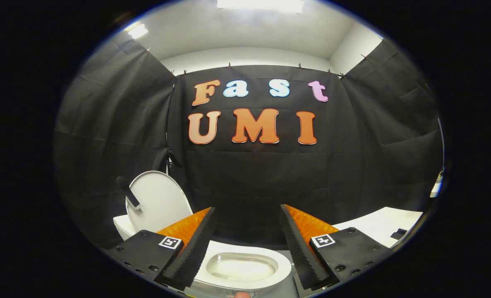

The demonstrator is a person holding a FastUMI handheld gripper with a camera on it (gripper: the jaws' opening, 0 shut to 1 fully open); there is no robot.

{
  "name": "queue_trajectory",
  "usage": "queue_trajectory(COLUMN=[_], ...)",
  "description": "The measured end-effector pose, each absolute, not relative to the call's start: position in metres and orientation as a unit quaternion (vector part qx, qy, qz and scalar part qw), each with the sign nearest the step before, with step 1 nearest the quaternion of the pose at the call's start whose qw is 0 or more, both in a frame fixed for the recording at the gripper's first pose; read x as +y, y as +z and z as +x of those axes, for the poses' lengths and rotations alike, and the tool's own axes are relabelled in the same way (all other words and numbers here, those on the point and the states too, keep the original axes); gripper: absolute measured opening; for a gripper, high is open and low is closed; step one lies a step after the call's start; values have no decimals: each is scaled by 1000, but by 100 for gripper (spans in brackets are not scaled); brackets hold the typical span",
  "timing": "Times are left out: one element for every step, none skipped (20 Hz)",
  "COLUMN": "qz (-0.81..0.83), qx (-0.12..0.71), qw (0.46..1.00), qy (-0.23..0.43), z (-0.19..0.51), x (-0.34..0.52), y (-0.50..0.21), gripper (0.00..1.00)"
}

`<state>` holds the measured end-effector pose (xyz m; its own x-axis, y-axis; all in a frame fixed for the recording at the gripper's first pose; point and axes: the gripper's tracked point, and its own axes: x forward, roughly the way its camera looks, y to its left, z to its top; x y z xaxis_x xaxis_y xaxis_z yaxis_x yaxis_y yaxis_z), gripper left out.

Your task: Open the toilet lid.

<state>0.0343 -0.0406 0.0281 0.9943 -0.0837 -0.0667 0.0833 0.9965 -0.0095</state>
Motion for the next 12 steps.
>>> queue_trajectory(qz=[-3,-3,-2,-2,-2,-2,-1,-1,-2,-1,-1,0], qx=[35,37,38,39,39,38,37,37,36,36,36,37], qw=[998,998,998,998,998,998,998,998,998,998,999,999], qy=[-43,-43,-43,-43,-43,-43,-43,-42,-41,-41,-40,-39], z=[33,34,34,34,34,35,34,35,35,36,37,36], x=[-42,-42,-42,-43,-43,-42,-42,-42,-41,-40,-40,-39], y=[27,26,25,25,26,27,27,27,28,28,28,28], gripper=[98,98,98,98,98,98,98,98,98,98,98,98])
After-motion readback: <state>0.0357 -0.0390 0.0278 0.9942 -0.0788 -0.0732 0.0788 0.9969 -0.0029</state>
